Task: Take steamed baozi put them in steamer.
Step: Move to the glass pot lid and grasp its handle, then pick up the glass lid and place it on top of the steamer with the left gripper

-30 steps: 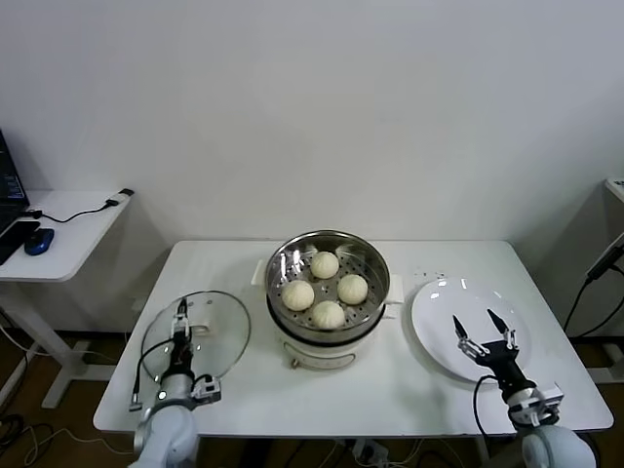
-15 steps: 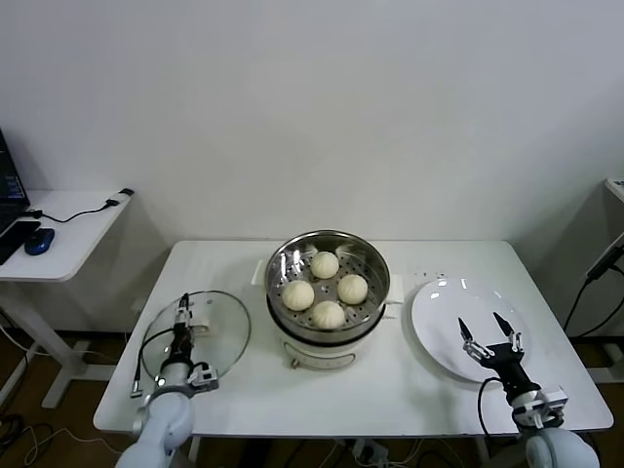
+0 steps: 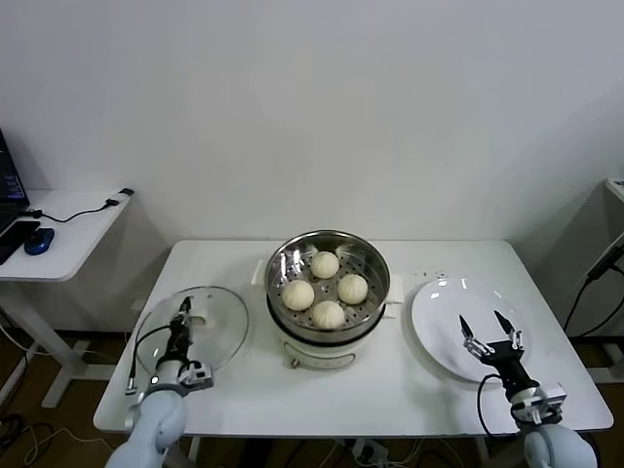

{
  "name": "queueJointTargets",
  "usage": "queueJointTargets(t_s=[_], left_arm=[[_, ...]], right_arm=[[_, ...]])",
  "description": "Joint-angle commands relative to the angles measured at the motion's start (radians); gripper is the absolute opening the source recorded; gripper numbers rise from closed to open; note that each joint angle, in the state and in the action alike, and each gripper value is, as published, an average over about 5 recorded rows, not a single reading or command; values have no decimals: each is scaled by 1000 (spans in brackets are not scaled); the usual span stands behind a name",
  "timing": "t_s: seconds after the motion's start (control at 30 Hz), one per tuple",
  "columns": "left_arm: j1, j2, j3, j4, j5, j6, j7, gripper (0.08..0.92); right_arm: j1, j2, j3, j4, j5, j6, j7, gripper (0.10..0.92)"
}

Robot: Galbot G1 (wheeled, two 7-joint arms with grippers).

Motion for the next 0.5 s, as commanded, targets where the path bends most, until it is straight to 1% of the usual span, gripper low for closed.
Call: queueJointTargets(t_s=[0.03, 0.13, 0.23, 0.4, 0.5], left_arm=[[83, 62, -26, -197, -76, -30, -4, 180], [134, 94, -48, -301, -98, -29, 4, 153], [190, 127, -76, -412, -97, 16, 38, 153], [279, 175, -119, -600, -92, 142, 108, 153], [307, 207, -130, -696, -79, 233, 156, 153]], right_arm=[[13, -9, 6, -16, 2, 2, 1, 823], [21, -18, 11, -29, 4, 3, 2, 823], [34, -25, 13, -41, 6, 4, 3, 823], [58, -35, 9, -61, 9, 4, 4, 823], [73, -44, 5, -69, 11, 2, 5, 823]])
